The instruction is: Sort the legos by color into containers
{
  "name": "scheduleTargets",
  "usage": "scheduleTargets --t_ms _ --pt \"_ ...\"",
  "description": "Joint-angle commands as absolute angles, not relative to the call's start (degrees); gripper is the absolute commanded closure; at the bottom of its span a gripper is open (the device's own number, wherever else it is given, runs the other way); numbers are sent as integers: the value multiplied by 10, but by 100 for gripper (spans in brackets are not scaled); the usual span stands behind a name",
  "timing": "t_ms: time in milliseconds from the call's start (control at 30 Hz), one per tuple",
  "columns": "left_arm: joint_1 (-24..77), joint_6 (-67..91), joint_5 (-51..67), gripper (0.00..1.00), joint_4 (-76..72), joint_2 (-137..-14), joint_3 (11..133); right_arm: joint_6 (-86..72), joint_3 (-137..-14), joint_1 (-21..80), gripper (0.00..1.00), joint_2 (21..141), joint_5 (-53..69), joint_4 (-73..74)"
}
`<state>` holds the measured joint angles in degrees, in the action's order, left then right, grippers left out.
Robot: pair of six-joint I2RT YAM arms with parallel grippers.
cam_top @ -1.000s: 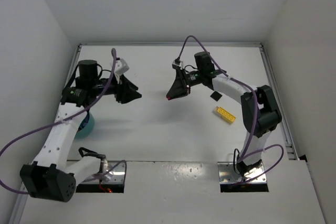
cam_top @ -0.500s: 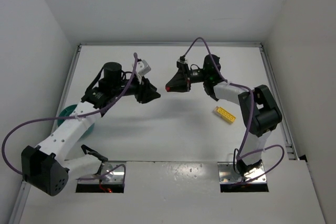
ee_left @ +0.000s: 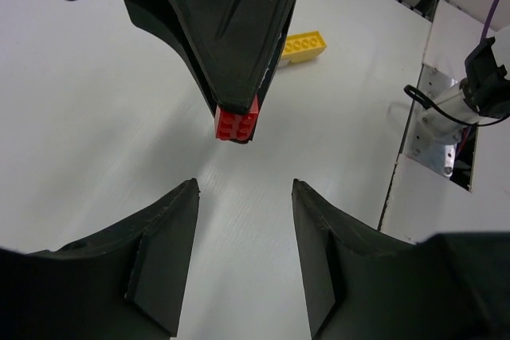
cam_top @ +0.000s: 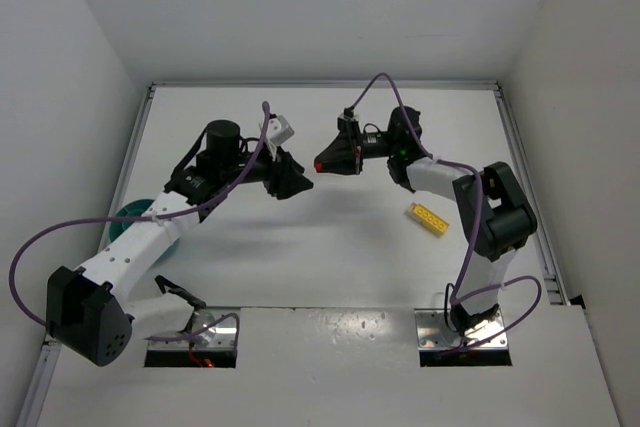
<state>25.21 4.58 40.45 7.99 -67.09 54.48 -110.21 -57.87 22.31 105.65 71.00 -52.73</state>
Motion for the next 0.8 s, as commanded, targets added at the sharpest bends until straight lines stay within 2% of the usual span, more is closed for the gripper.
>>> scheduleTargets --t_ms 0,767 --pt "258 61 405 44 44 -669 542 -1105 -577 228 100 1046 703 -548" --pt "269 80 400 43 25 -675 543 -1005 -577 243 100 1030 708 -442"
